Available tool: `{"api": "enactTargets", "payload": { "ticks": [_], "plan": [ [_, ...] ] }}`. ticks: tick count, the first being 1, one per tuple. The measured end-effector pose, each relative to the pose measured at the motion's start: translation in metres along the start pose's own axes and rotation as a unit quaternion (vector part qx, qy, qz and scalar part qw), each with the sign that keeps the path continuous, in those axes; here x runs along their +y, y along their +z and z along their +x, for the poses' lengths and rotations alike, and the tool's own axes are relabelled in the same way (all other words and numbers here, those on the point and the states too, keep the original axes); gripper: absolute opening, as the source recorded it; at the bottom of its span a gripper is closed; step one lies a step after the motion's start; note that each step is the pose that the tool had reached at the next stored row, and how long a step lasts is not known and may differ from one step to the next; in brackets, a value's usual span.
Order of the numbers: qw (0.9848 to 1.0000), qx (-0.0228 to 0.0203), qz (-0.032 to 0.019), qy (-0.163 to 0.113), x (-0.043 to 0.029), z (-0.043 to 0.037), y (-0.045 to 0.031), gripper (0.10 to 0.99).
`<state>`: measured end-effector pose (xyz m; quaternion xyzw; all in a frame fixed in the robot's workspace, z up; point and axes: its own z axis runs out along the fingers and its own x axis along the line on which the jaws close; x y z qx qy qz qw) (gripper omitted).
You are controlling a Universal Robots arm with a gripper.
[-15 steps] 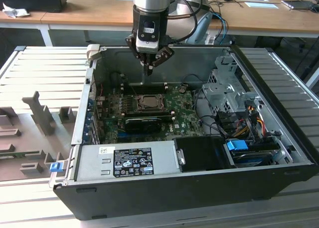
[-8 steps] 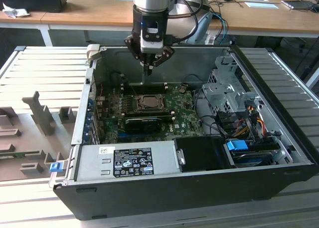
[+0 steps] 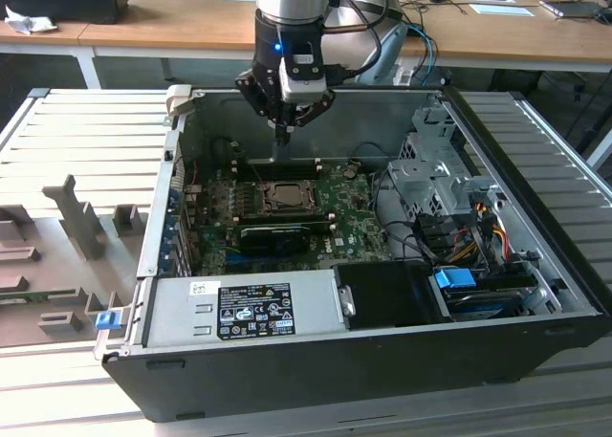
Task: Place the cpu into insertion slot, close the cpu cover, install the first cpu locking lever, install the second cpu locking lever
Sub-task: 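Install the first cpu locking lever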
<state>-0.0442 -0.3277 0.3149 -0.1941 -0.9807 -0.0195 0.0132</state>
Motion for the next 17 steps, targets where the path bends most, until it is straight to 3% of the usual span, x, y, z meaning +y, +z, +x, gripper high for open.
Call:
{"api": "enactTargets", "payload": {
  "ticks": [6,11,15,17],
  "plan": [
    [0.9984,0.0019,0.0019,-0.056,0.0000,0.0000,0.0002,0.106],
    [0.9953,0.0032,0.0033,-0.097,0.0000,0.0000,0.0002,0.106],
    [0.9899,0.0045,0.0047,-0.142,0.0000,0.0000,0.0005,0.106],
    [0.9883,0.0048,0.0051,-0.152,0.0000,0.0000,0.0010,0.106]
  ]
}}
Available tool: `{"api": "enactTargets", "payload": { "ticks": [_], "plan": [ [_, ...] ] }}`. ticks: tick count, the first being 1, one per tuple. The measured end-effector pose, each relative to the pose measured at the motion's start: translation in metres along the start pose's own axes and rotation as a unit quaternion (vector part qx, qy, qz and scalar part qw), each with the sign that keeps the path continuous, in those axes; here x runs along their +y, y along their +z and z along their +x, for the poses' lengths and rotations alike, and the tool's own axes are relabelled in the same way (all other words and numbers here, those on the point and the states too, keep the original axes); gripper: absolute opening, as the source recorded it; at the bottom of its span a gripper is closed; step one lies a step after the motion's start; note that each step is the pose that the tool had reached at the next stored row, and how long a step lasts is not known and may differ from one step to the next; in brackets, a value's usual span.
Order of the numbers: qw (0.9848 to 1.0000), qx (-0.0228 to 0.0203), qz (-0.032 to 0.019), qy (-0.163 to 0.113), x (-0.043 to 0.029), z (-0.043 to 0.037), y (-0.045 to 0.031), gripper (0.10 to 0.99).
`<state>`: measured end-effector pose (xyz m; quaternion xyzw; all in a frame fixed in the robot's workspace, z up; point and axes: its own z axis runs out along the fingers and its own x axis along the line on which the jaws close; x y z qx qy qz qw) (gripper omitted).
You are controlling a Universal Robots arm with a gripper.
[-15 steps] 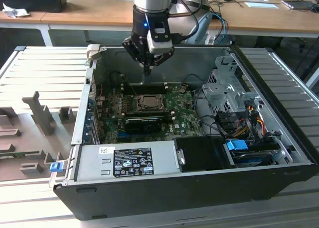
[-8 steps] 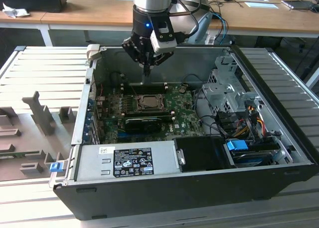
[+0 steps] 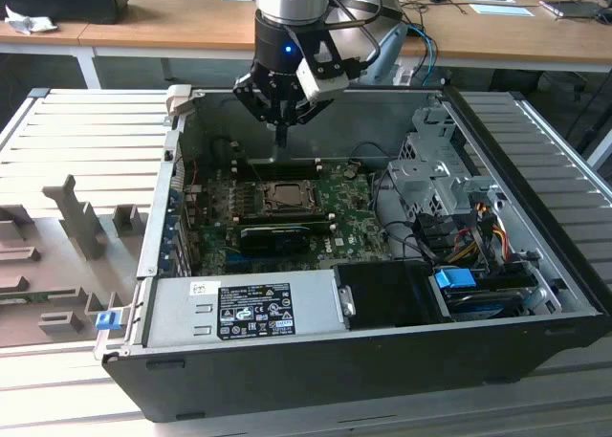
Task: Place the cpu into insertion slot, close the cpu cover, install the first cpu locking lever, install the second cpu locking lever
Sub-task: 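Install the first cpu locking lever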
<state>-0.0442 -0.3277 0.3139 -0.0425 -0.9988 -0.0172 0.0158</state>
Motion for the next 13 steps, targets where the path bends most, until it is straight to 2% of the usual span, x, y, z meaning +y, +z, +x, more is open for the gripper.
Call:
{"api": "enactTargets", "payload": {
  "ticks": [3,7,13],
  "plan": [
    [0.9998,0.0004,0.0005,-0.018,0.0000,0.0000,0.0015,0.106],
    [0.9997,0.0006,0.0007,-0.023,-0.0009,0.0002,0.0058,0.106],
    [0.9994,0.0011,0.0011,-0.036,-0.0015,0.0000,0.0190,0.106]
  ]
}}
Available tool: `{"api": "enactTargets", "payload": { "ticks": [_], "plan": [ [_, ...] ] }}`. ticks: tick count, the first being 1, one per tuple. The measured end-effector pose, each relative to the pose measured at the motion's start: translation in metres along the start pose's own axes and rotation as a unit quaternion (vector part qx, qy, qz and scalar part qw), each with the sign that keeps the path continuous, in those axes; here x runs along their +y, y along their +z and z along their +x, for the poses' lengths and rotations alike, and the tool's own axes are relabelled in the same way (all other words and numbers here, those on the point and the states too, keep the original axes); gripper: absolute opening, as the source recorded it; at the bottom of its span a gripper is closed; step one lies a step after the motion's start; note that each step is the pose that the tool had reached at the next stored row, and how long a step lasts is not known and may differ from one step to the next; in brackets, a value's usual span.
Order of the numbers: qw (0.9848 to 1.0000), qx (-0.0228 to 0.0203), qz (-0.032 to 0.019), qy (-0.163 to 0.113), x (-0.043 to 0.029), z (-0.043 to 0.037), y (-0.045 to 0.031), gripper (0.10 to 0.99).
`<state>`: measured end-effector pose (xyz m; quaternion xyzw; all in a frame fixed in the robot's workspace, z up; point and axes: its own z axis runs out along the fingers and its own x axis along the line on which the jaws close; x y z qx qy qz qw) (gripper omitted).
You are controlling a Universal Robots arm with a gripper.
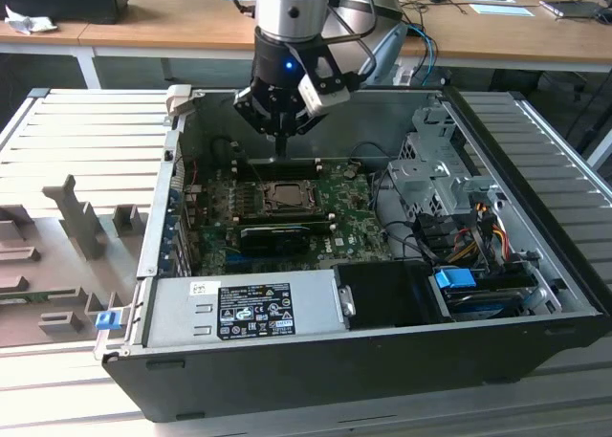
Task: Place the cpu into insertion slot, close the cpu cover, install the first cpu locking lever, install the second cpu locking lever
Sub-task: 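Install the first cpu locking lever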
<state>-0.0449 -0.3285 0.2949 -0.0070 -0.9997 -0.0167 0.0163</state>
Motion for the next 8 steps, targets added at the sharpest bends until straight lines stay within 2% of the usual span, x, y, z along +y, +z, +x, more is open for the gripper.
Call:
{"api": "enactTargets", "payload": {
  "ticks": [3,5,8],
  "plan": [
    [0.9999,-0.0006,0.0004,-0.014,-0.0001,0.0001,0.0024,0.106],
    [0.9999,-0.0048,0.0005,-0.016,-0.0004,0.0018,0.0035,0.106],
    [0.9998,-0.0069,0.0005,-0.018,-0.0006,0.0050,0.0049,0.106]
  ]
}}
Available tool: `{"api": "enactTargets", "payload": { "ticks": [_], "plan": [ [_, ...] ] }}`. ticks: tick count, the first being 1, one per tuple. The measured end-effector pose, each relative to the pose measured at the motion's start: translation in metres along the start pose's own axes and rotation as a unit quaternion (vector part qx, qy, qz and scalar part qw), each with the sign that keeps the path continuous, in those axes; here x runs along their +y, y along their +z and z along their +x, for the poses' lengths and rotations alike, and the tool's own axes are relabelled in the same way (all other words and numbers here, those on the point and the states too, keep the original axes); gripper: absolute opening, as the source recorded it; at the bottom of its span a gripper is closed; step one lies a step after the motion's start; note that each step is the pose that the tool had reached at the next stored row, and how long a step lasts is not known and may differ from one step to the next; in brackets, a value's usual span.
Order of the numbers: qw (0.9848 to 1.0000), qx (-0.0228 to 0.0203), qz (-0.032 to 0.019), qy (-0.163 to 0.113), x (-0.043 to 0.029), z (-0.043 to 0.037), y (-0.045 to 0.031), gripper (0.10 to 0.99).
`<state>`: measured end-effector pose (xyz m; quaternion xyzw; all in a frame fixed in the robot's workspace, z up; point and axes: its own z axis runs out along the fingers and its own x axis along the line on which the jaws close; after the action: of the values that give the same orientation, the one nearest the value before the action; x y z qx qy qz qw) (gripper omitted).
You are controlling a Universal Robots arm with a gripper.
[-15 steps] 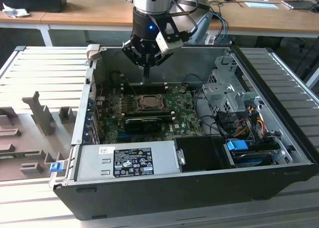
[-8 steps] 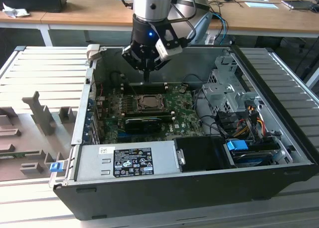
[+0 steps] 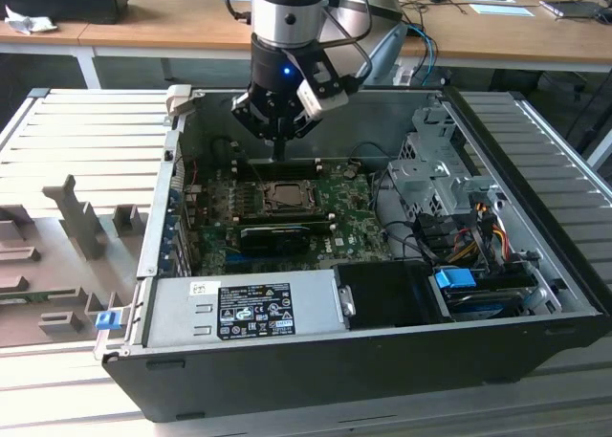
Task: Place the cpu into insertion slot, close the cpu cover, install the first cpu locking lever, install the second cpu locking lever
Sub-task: 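Install the first cpu locking lever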
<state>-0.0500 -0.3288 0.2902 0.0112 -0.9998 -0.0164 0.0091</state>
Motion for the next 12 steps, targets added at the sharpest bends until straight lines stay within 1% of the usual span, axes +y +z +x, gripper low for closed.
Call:
{"api": "enactTargets", "payload": {
  "ticks": [1,4,9,10,12],
  "plan": [
    [1.0000,-0.0001,0.0000,-0.001,0.0000,0.0013,0.0008,0.106],
    [1.0000,0.0000,-0.0008,-0.006,-0.0001,0.0018,0.0041,0.106],
    [0.9997,0.0007,-0.0010,-0.025,-0.0004,0.0021,0.0137,0.106],
    [0.9997,0.0007,-0.0010,-0.026,-0.0005,0.0029,0.0161,0.106],
    [0.9996,0.0008,-0.0010,-0.027,-0.0006,0.0057,0.0171,0.106]
  ]
}}
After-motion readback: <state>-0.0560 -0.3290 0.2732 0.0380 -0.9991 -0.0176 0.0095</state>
